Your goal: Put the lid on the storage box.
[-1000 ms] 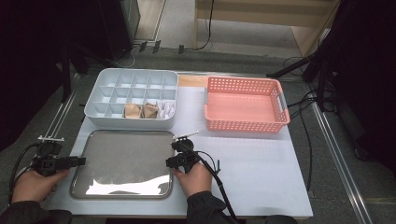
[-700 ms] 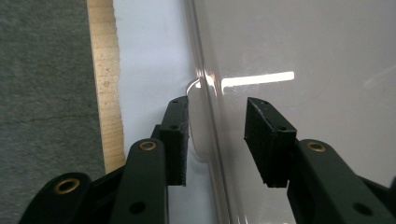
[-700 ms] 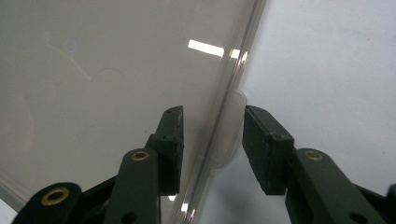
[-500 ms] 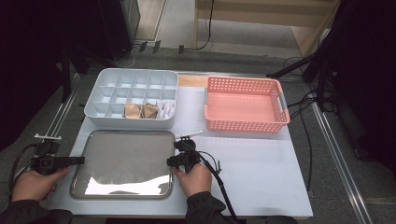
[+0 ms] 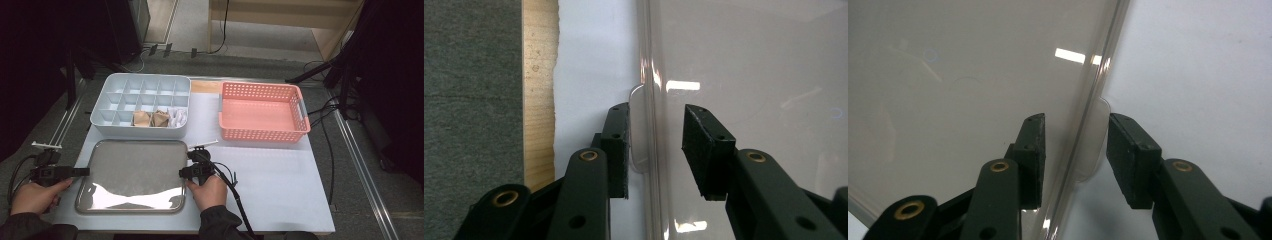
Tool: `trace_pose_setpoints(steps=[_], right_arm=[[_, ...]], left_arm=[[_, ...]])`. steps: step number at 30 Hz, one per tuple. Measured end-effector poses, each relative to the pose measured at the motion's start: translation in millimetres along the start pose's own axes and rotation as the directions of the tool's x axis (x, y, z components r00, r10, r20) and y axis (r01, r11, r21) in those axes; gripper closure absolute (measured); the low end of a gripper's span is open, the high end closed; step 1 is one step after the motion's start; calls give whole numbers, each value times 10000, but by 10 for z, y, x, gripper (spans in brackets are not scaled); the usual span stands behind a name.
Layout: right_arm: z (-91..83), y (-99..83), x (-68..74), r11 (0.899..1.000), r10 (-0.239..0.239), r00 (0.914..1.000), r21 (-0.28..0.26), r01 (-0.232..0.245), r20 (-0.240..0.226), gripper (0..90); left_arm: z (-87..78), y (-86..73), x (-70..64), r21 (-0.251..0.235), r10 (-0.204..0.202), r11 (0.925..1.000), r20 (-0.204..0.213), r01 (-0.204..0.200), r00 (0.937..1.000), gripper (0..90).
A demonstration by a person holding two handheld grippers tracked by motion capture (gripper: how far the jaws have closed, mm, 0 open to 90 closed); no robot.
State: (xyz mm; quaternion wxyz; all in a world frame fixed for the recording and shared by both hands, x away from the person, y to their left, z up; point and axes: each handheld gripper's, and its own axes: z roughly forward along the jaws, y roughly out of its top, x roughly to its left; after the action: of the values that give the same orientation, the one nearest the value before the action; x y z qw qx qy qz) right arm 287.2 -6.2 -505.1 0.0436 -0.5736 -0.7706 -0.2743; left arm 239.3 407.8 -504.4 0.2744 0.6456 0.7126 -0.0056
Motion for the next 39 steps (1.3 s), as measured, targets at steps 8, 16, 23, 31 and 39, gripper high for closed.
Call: trace_pose_setpoints(steps=[8, 16, 23, 31, 39], right_arm=[[-10, 5, -46, 9980, 625, 9976, -8, -626, -299, 634], [-13, 5, -46, 9968, 794, 9967, -81, -796, -184, 657], [-15, 8, -107, 9901, 1379, 9887, -174, -1392, -581, 657], [-9, 13, -149, 9843, 1697, 9814, -340, -1733, -892, 657], [11, 0, -201, 9800, 1874, 9738, -430, -1943, -1291, 696]], left_arm=[[2, -6, -33, 18, 106, 9999, -188, -106, 9998, 658], [0, -11, -54, 69, 184, 9998, -292, -182, 9994, 660], [1, -10, -52, 105, 156, 9998, -257, -153, 9995, 662], [2, -10, -46, 113, 163, 9998, -214, -161, 9996, 662], [5, -13, -24, 97, 43, 9999, 6, -43, 10000, 667]])
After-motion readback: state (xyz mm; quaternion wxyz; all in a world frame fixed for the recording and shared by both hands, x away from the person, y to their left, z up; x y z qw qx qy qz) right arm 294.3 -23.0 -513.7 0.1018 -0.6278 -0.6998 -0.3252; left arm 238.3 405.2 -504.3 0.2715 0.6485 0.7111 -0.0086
